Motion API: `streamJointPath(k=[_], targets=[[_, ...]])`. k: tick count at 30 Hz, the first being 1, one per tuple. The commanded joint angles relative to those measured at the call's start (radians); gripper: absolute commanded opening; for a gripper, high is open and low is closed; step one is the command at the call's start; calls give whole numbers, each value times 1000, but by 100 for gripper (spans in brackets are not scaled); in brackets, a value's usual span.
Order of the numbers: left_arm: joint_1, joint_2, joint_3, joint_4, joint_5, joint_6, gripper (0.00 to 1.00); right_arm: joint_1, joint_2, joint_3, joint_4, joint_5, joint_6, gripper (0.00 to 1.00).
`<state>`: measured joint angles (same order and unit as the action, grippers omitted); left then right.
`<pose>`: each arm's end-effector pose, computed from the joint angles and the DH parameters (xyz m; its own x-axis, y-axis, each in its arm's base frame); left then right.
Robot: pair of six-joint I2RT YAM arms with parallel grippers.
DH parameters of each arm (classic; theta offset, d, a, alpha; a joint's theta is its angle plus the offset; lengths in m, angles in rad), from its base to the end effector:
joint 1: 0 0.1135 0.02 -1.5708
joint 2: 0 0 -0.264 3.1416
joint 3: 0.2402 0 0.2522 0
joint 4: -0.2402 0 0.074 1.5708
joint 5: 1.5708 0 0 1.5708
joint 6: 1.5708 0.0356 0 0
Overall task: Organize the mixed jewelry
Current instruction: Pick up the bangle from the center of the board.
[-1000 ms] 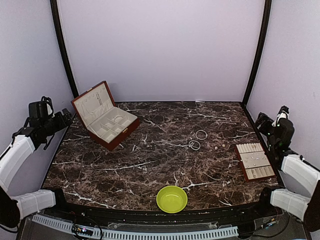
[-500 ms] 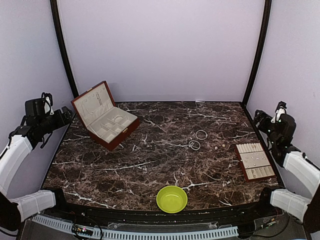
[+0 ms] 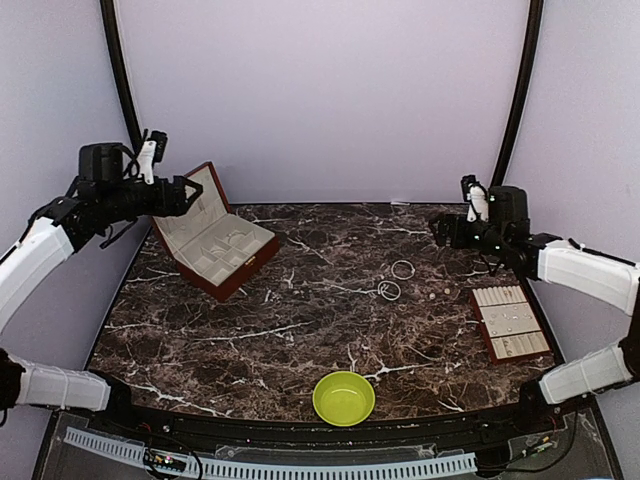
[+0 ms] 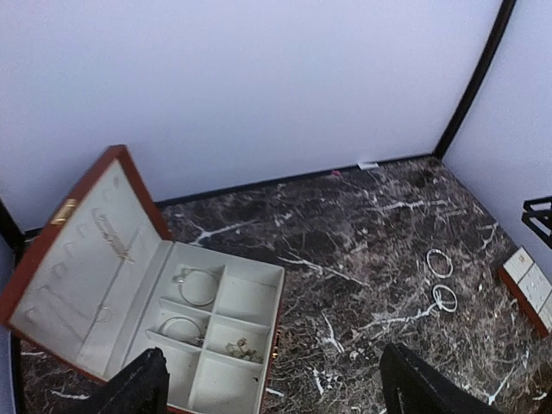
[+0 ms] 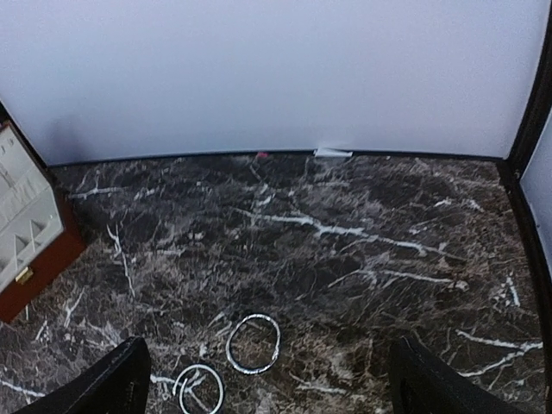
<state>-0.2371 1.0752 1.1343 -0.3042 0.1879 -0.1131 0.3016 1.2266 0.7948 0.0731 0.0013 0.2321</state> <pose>0.2328 -0.0631 0.3937 -0.2803 -0.0463 -0.9588 0.3777 0.9129 -0.1545 0.2685 0.0835 0.2755 -0.3943 0.1182 -0.9114 -0.2108 0.9536 0.2149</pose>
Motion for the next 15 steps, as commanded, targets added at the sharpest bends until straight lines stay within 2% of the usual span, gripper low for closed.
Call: streamJointPath(k=[1, 5, 10, 15], targets=[[-106, 149, 28, 72, 73, 102, 88, 82, 109, 76, -134, 118, -14, 91], [-130, 185, -24, 181, 133, 107, 88, 156, 214, 131, -214, 164, 31, 84], [-130, 81, -132, 246, 49, 129, 88, 185, 362, 223, -296, 209, 150, 73], [-130, 9, -185, 269, -33, 153, 81, 182, 510, 338, -371, 228, 218, 67]])
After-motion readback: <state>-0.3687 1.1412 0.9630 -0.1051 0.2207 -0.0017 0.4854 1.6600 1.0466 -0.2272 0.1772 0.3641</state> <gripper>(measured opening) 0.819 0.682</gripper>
